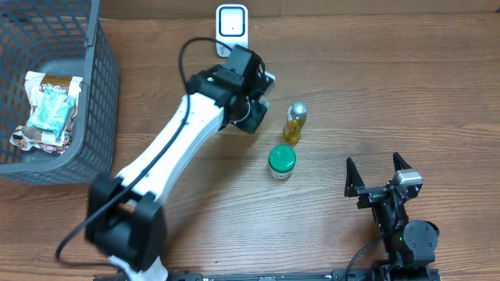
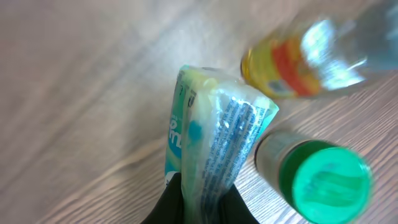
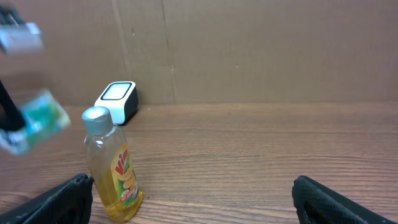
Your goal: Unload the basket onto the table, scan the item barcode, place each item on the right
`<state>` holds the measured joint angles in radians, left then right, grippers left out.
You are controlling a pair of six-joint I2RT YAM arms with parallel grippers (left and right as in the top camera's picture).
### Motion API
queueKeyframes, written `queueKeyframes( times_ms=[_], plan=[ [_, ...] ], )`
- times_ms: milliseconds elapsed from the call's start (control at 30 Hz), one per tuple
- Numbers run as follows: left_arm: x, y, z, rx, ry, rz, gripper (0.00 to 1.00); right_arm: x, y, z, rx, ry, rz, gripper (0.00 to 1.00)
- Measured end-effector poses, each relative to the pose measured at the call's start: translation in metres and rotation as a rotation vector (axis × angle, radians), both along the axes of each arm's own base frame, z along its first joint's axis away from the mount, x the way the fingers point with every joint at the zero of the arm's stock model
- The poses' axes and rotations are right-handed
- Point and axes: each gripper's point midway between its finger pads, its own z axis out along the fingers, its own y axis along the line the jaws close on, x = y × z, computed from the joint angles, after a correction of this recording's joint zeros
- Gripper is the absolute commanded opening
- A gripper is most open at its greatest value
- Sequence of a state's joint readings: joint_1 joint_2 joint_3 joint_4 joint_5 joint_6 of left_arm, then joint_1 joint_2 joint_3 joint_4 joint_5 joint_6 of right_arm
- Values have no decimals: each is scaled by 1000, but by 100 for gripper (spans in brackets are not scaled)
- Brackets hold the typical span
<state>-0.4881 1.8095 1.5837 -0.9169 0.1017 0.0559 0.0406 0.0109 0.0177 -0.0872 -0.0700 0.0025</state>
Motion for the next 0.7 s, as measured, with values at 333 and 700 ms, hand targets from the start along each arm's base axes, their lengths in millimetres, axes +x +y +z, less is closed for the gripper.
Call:
queueKeyframes(
  times_ms=[333, 700],
  plan=[
    [-16, 16, 7, 25, 13, 61, 18, 0, 0, 0, 1, 0, 0, 100],
    [-40, 23, -57, 25, 124, 120, 72, 0, 0, 0, 1, 0, 0, 100]
  ],
)
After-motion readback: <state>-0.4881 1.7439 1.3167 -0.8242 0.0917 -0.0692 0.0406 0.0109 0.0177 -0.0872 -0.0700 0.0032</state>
